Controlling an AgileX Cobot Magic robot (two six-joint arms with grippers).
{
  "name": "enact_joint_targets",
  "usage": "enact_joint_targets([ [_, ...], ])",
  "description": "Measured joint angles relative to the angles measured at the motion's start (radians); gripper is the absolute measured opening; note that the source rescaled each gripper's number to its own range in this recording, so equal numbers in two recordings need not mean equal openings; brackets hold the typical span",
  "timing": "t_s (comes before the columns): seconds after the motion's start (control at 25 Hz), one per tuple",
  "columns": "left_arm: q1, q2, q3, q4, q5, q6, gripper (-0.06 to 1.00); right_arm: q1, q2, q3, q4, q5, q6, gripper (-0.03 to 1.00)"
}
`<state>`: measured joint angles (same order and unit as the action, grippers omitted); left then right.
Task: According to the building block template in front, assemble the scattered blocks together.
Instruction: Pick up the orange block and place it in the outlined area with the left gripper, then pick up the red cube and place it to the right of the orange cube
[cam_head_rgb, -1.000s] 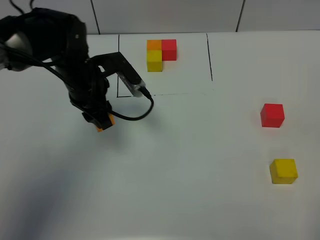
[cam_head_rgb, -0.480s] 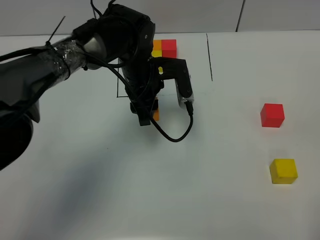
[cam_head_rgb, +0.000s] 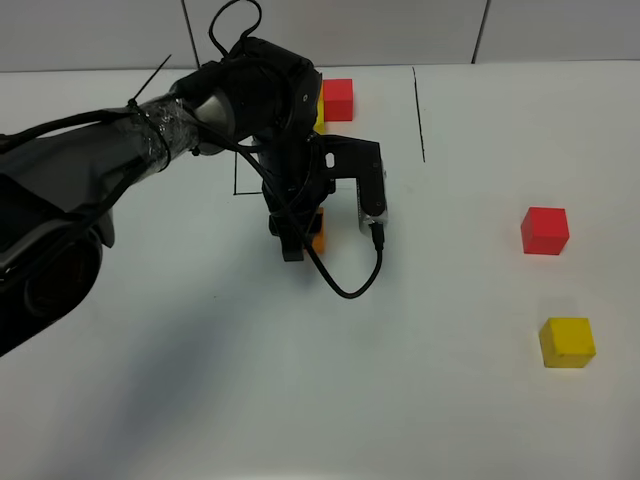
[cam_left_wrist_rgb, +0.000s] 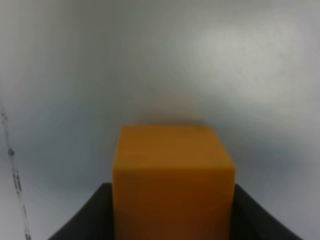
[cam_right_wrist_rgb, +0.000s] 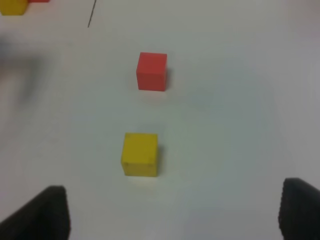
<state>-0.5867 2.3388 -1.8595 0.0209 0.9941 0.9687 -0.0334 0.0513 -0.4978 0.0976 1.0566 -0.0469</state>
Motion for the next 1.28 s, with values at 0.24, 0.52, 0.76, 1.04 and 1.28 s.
enact_joint_targets([
  [0.24,0.0,0.008,-0.003,0.0,-0.005,0.002,0.01,0.0,0.0,0.0,0.0,0.0,0.0,0.78],
  [0.52,0.0,0.008,-0.003,-0.002,-0.016,0.003,0.0,0.0,0.0,0.0,0.0,0.0,0.0,0.78],
  [0.76,0.0,0.008,-0.003,-0.003,-0.024,0.003,0.0,0.0,0.0,0.0,0.0,0.0,0.0,0.78],
  [1.04,0.0,0.008,-0.003,-0.004,-0.024,0.003,0.01,0.0,0.0,0.0,0.0,0.0,0.0,0.78],
  [1.28,0.0,0.02,-0.003,-0.001,-0.031,0.003,0.37,0.0,0.0,0.0,0.0,0.0,0.0,0.78],
])
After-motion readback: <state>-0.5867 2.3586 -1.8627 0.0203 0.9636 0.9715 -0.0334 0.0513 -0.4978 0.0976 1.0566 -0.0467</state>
